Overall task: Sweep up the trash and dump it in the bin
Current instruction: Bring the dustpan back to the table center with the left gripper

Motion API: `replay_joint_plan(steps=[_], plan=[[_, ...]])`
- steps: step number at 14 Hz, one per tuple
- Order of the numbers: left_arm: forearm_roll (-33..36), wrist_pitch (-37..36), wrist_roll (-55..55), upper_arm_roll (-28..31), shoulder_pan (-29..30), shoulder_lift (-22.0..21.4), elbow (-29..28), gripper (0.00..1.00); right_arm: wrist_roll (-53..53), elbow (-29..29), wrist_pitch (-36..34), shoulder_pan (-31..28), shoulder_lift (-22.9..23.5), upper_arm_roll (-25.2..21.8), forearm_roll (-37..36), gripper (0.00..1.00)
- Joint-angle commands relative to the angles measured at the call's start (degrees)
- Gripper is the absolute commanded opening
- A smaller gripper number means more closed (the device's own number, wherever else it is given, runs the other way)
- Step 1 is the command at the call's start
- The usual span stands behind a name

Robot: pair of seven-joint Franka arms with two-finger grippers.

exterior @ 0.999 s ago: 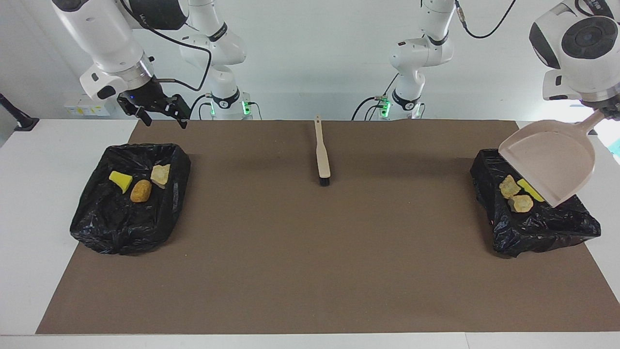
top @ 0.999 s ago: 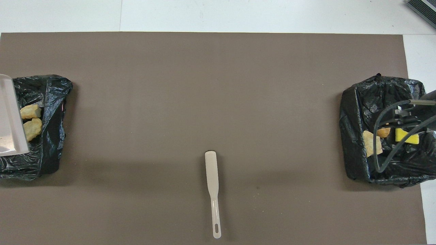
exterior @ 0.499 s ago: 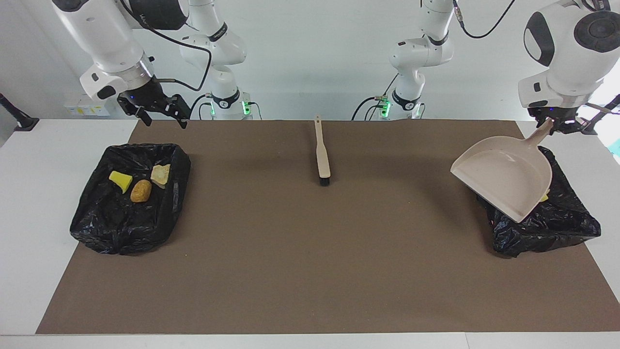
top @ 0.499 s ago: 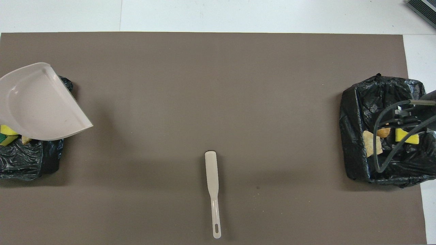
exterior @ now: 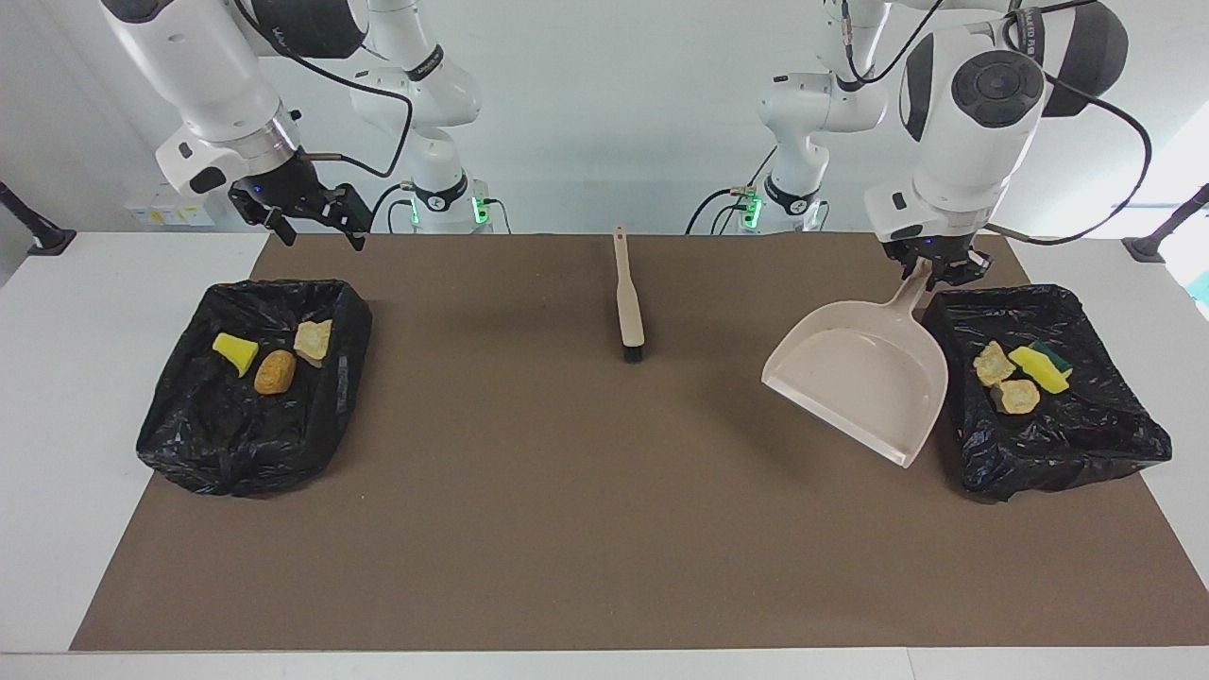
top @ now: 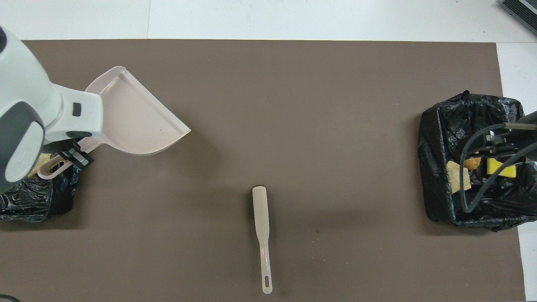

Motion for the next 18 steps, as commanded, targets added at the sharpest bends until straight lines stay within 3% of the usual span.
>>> replay_joint_plan(steps=[1, 10, 18], plan=[[-3.36, 3.72, -9.86, 1.04, -5.95, 2.1, -1.07, 0.0, 0.49, -1.27, -0.11, -0.71, -1.09, 0.35, 0.92, 1.0], [-13.57, 23.31, -49.85, 1.04, -16.76, 11.85, -2.12, 0.0, 0.49, -1.18, -0.11, -0.71, -1.17, 0.35, 0.92, 1.0], [-14.09, 38.08, -51.2, 0.77, -22.65, 13.98, -6.51, 0.0, 0.49, -1.18, -0.11, -0.71, -1.17, 0.35, 0.92, 1.0]])
